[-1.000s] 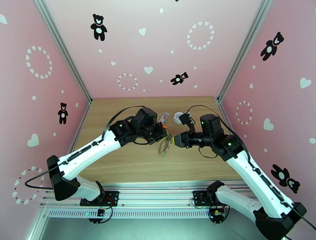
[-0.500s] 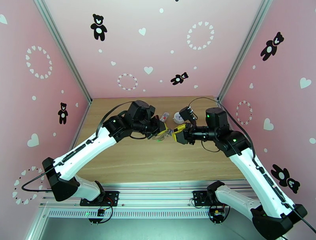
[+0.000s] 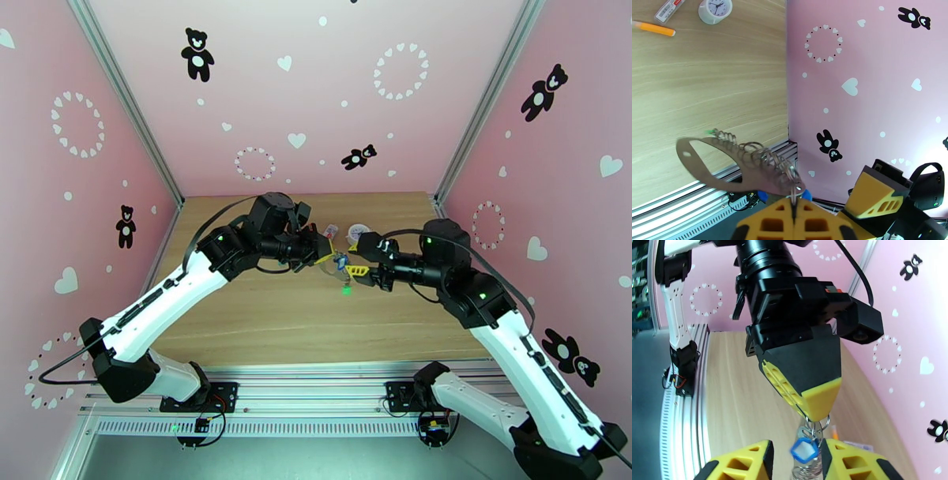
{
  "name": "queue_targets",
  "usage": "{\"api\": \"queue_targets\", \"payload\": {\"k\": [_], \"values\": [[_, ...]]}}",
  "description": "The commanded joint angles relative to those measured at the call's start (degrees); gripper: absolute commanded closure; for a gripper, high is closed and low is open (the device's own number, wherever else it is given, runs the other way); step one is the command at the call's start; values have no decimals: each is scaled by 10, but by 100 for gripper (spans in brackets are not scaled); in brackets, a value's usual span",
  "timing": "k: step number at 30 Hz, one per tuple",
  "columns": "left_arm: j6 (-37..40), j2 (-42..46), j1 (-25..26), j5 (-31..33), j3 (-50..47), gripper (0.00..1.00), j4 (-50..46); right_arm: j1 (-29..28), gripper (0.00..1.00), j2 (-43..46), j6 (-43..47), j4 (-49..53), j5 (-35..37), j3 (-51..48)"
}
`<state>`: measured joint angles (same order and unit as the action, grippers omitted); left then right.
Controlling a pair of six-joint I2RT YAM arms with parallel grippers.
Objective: Remove the keys from the keyring
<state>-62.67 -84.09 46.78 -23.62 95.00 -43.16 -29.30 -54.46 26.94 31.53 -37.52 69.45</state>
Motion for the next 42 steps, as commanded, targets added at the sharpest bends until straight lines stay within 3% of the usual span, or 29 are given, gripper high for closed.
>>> {"api": "queue_targets", "payload": {"k": [1,20,28,34,42], "values": [[21,2,-5,-9,28,100,-10,-10,62,-20,72,-2,27,10],[41,5,-5,2,42,100,-32,-32,82,-77,83,47,24,70],[57,8,-5,6,53,100,-43,-33,100,-86,60,59,61,80],[104,14,-7,3,54,100,-70,-33,100,-87,13,77,89,98],[184,34,-20,-31,36,100,-88,-33,100,-109,-114,99,121,136]]}}
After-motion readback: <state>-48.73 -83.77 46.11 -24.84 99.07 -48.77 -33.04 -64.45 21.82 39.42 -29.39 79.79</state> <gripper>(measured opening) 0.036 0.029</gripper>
